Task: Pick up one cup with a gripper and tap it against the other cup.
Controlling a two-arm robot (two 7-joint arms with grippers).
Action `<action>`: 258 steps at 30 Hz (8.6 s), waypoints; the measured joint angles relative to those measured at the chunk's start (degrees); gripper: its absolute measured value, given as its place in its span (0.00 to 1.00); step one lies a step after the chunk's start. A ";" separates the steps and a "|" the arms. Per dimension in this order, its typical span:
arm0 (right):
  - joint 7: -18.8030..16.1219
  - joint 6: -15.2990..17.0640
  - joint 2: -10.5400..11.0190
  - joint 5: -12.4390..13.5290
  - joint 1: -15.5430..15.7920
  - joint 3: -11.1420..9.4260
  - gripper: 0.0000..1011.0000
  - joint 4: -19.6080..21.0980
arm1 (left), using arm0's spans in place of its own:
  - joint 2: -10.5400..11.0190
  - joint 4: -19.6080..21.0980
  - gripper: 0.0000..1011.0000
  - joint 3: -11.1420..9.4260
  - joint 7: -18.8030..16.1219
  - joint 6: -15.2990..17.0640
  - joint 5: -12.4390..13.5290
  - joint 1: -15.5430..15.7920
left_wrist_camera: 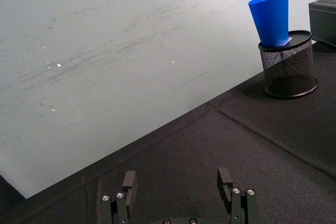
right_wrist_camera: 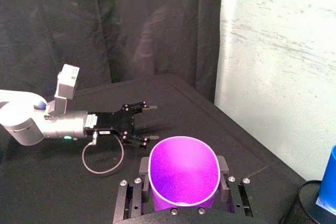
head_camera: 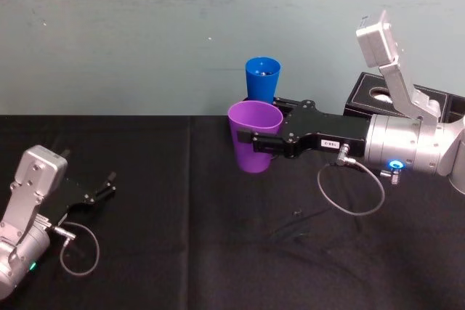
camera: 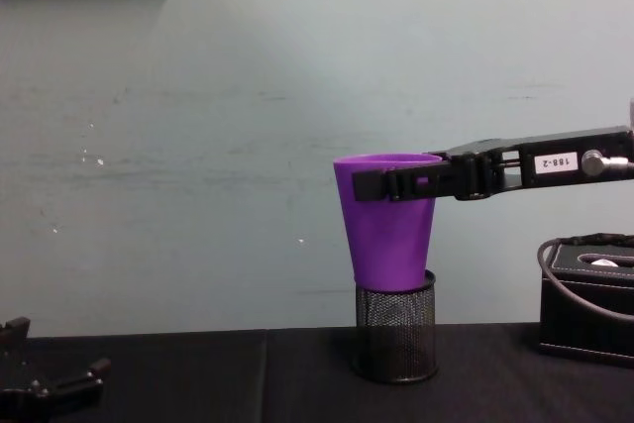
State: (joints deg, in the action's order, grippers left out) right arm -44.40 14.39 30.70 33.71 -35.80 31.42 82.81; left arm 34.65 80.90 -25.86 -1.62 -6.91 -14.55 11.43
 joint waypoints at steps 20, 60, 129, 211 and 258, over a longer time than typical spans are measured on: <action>0.00 0.00 0.00 0.00 0.00 0.00 0.72 0.00 | 0.00 0.00 0.99 0.00 0.00 0.00 0.00 0.00; 0.00 0.00 0.00 0.00 0.00 0.00 0.72 0.00 | 0.00 0.00 0.99 0.00 0.00 0.00 0.00 0.00; 4.61 -7.79 -11.36 -4.59 -13.49 2.46 0.72 -28.47 | 0.00 0.00 0.99 0.00 0.00 0.00 0.00 0.00; 3.83 -12.42 -20.49 -12.14 -20.66 -4.40 0.72 -46.90 | 0.00 0.00 0.99 0.00 0.00 0.00 0.00 0.00; 1.81 -14.46 -22.08 -12.39 -22.93 -5.72 0.72 -52.23 | 0.00 0.00 0.99 0.00 0.00 0.00 0.00 0.00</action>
State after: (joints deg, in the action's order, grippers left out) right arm -42.59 -0.07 8.62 21.31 -58.73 25.70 30.58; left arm 34.65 80.90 -25.86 -1.62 -6.91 -14.55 11.43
